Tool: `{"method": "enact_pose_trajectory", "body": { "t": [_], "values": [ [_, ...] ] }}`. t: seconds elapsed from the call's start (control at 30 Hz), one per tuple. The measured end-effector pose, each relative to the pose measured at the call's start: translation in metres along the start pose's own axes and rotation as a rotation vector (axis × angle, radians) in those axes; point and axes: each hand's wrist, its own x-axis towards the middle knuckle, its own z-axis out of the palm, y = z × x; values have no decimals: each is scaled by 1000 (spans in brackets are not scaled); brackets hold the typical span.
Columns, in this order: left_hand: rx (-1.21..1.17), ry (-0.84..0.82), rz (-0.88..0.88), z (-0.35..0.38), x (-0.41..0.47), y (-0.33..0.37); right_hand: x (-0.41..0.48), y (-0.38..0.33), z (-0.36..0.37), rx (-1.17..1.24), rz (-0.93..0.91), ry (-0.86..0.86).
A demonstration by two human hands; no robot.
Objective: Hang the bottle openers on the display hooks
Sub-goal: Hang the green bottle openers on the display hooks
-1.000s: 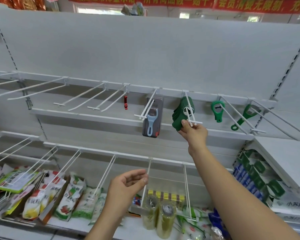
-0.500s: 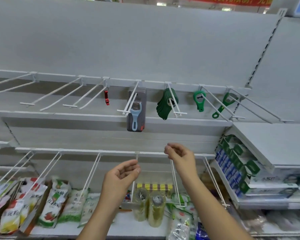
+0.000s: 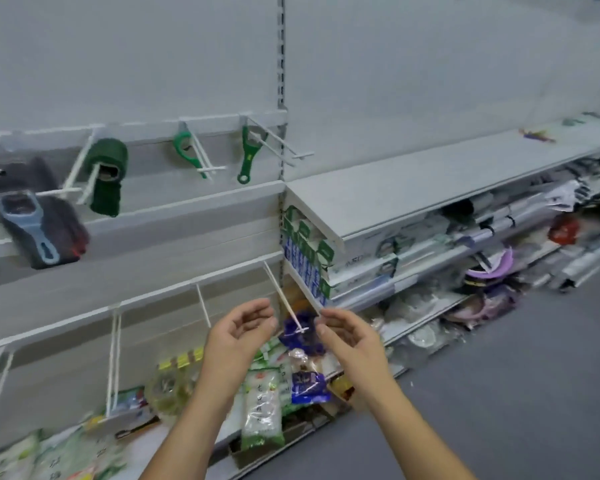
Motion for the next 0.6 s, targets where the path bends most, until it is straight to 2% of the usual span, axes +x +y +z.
{"method": "enact_pose_trajectory", "body": {
  "t": [0.33, 0.6],
  "values": [
    [-19, -371, 18, 322, -3, -2, -8, -15, -299, 24, -39, 383],
    [-31, -541, 43, 499, 19, 4, 12, -10, -467, -12, -82, 585]
  ]
}}
